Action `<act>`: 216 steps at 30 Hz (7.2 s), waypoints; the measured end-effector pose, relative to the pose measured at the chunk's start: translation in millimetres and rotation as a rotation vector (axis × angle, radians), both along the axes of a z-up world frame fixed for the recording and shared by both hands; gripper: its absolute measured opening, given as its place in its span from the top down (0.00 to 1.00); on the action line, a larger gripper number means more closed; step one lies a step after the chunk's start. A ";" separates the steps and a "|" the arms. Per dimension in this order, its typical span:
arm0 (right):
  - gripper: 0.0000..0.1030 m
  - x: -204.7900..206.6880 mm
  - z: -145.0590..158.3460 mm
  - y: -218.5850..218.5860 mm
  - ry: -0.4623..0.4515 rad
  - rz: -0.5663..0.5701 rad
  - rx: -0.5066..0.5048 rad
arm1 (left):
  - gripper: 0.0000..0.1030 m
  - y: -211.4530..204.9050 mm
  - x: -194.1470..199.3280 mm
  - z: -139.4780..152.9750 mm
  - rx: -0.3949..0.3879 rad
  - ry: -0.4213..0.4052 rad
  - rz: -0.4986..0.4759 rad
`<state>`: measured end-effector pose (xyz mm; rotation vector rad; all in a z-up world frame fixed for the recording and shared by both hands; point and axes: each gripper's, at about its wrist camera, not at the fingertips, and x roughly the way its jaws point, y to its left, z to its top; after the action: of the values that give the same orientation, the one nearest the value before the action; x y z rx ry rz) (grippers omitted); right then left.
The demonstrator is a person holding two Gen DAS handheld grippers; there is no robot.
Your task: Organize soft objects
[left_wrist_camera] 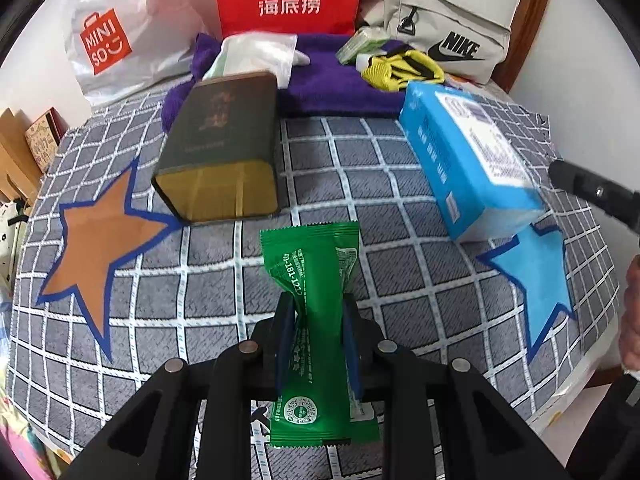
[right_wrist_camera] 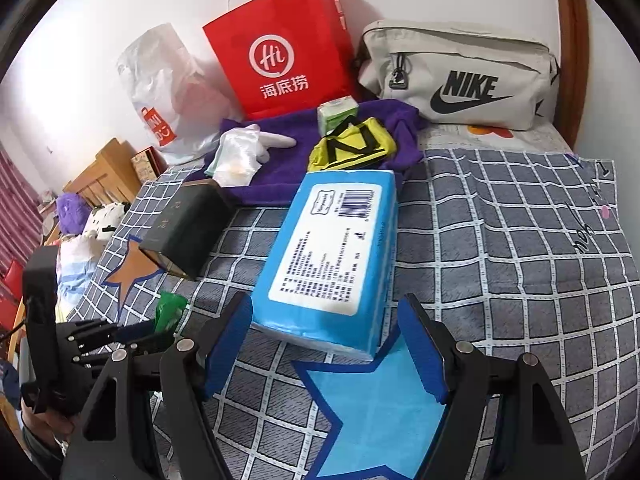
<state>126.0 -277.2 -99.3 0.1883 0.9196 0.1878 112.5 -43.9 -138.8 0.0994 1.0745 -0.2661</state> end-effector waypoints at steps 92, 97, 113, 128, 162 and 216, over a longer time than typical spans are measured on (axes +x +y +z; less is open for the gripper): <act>0.28 131.4 7.7 -1.4 0.000 0.010 -0.125 | 0.22 -15.5 249.1 61.7 -0.031 -0.091 0.077; 0.21 115.9 20.4 9.4 -0.020 -0.003 -0.154 | 0.22 -7.0 224.7 70.6 -0.031 -0.094 0.078; 0.11 73.9 34.5 27.7 -0.008 -0.045 -0.138 | 0.14 20.0 153.6 70.3 -0.056 -0.048 0.097; 0.09 23.1 52.3 57.3 0.012 -0.080 -0.228 | 0.04 34.2 70.4 79.9 -0.028 -0.044 0.125; 0.09 -129.7 118.1 49.6 -0.208 -0.144 -0.214 | 0.04 26.3 -88.7 137.5 -0.001 -0.291 0.152; 0.09 -154.7 124.0 52.3 -0.232 -0.141 -0.211 | 0.04 20.0 -109.9 146.5 -0.031 -0.334 0.155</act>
<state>-28.7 -224.9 24.7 0.0344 0.6866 -0.0189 2.6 -23.8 7.7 0.0307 0.7415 -0.1203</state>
